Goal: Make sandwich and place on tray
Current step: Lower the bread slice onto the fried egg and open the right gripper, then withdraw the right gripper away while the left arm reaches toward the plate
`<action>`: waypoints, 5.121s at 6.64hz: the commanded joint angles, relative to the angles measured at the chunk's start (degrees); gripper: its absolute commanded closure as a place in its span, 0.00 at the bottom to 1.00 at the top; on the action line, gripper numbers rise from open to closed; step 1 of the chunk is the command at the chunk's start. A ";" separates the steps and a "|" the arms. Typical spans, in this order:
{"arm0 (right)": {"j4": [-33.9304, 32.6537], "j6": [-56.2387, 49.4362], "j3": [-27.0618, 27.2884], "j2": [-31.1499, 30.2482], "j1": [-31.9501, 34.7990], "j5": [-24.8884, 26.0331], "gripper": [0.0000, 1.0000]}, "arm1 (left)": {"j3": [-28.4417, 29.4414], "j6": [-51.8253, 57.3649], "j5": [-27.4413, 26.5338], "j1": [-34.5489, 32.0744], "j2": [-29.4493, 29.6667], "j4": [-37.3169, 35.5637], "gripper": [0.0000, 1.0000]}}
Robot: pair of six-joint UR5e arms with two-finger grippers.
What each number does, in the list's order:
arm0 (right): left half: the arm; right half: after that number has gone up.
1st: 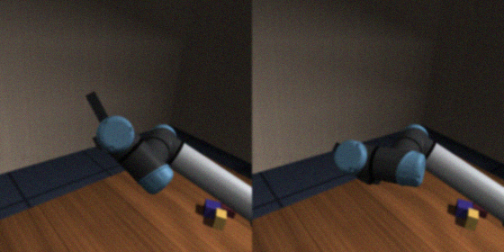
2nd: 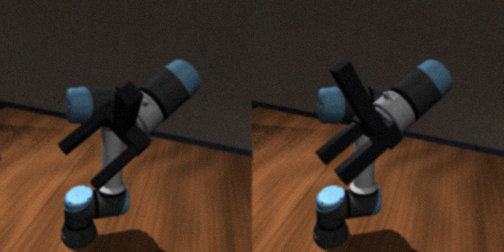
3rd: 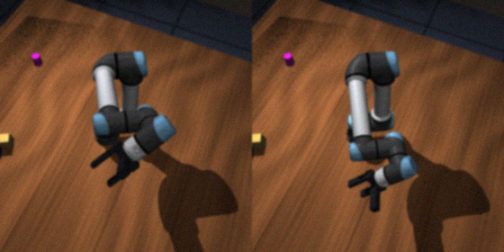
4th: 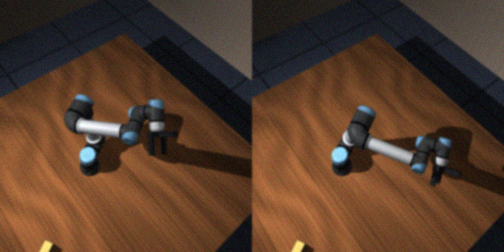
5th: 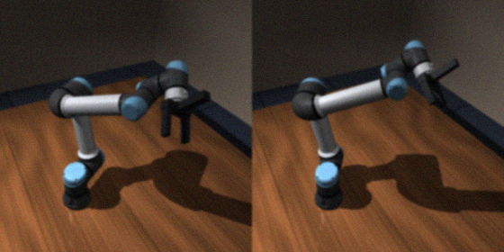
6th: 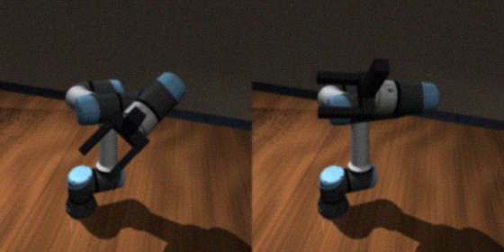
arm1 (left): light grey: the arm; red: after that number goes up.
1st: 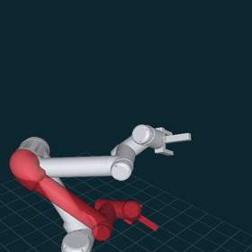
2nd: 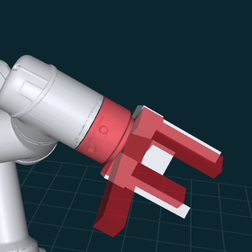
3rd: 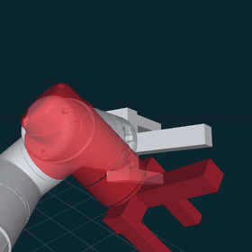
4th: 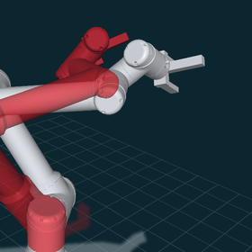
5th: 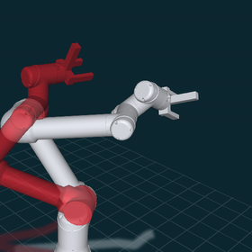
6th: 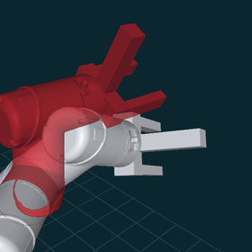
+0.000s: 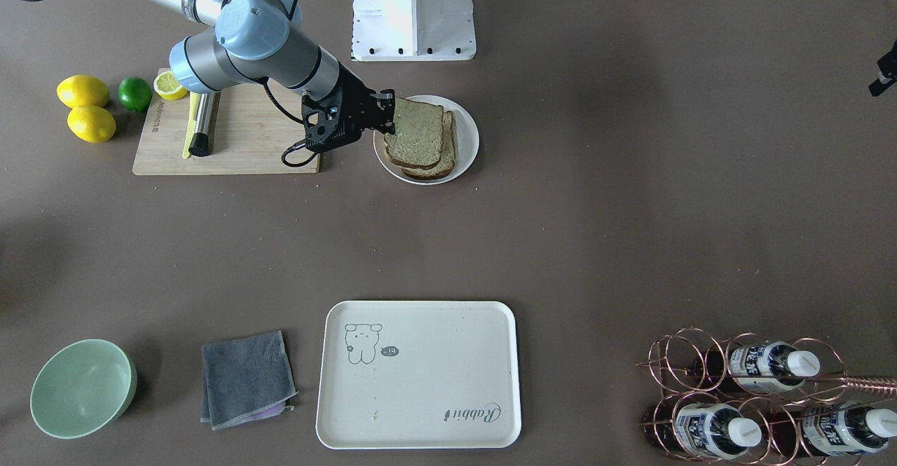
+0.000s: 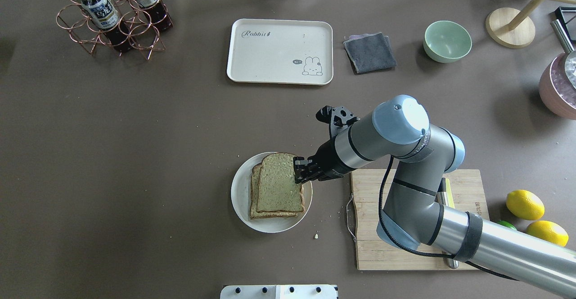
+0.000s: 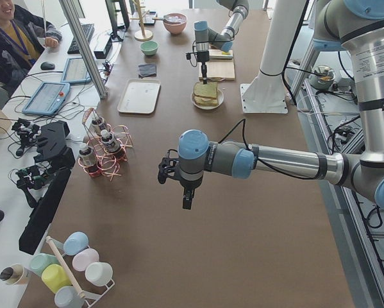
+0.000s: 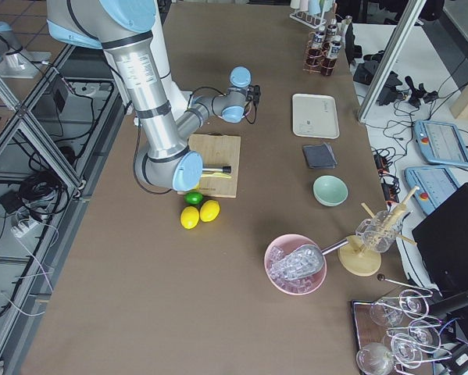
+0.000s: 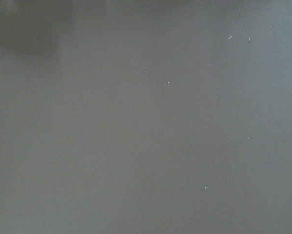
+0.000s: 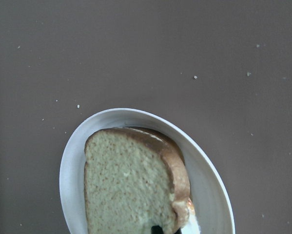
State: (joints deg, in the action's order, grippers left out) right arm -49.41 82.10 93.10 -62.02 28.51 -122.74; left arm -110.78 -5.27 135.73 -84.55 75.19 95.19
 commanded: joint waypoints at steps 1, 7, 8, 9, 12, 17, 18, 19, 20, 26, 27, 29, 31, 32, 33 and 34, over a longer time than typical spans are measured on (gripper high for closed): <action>3.01 0.17 -2.05 0.15 -0.12 -0.04 1.00 | -0.14 -0.09 -0.02 0.00 -0.05 0.00 0.02; 3.09 0.34 -2.04 0.85 -1.52 0.49 1.00 | -0.67 -0.18 0.06 0.00 -0.22 0.00 0.02; 3.09 2.00 -2.22 1.20 -1.70 0.49 1.00 | -0.76 -0.18 -0.02 0.00 -0.31 0.00 0.02; 3.09 1.93 -2.40 1.20 -1.79 0.49 1.00 | -0.76 -0.18 -0.02 0.00 -0.31 0.00 0.02; 3.53 2.10 -2.66 1.12 -1.79 0.57 0.01 | -0.76 -0.18 -0.02 0.00 -0.49 0.00 0.02; 3.27 2.28 -0.04 -0.45 0.92 -0.21 0.00 | -2.77 -2.18 3.20 0.88 0.04 -0.09 0.02; 2.92 2.19 1.54 -2.29 3.02 -2.22 0.00 | -4.52 -3.33 5.67 1.23 1.17 0.00 0.02; 2.66 2.19 2.86 -3.62 6.44 -5.46 0.00 | -5.58 -3.51 7.60 3.06 2.49 -0.09 0.02; 1.70 1.67 4.36 -5.98 10.65 -9.58 0.00 | -6.55 -7.08 7.88 5.95 4.16 0.09 0.03; 1.25 -14.03 4.46 -17.66 25.26 -18.23 0.00 | -9.37 -45.45 0.55 30.26 12.05 14.14 0.02; 1.25 -16.77 4.46 -19.95 27.37 -19.28 0.00 | -9.28 -50.66 -2.98 35.02 15.30 14.15 0.03; 1.33 -21.95 4.55 -23.30 29.23 -19.55 0.00 | -9.19 -57.54 -7.73 41.54 19.19 14.15 0.03; 1.25 -28.63 4.46 -27.60 32.03 -19.55 0.00 | -8.15 -61.16 -9.42 46.12 22.88 14.06 0.03; 1.25 -30.40 4.37 -29.71 33.79 -19.55 0.00 | -6.57 -62.04 -14.56 49.45 25.24 13.98 0.04; 1.25 -32.94 4.02 -30.86 34.16 -19.55 0.00 | -4.12 -64.57 -15.48 51.48 28.48 13.97 0.05; 0.90 -34.97 3.93 -32.44 35.38 -19.55 0.00 | -2.88 -66.25 -15.84 52.63 30.61 13.97 0.06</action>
State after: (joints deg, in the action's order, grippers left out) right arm -48.26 49.45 97.19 -92.83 62.75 -142.29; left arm -115.28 -69.60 120.77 -33.55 103.27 109.17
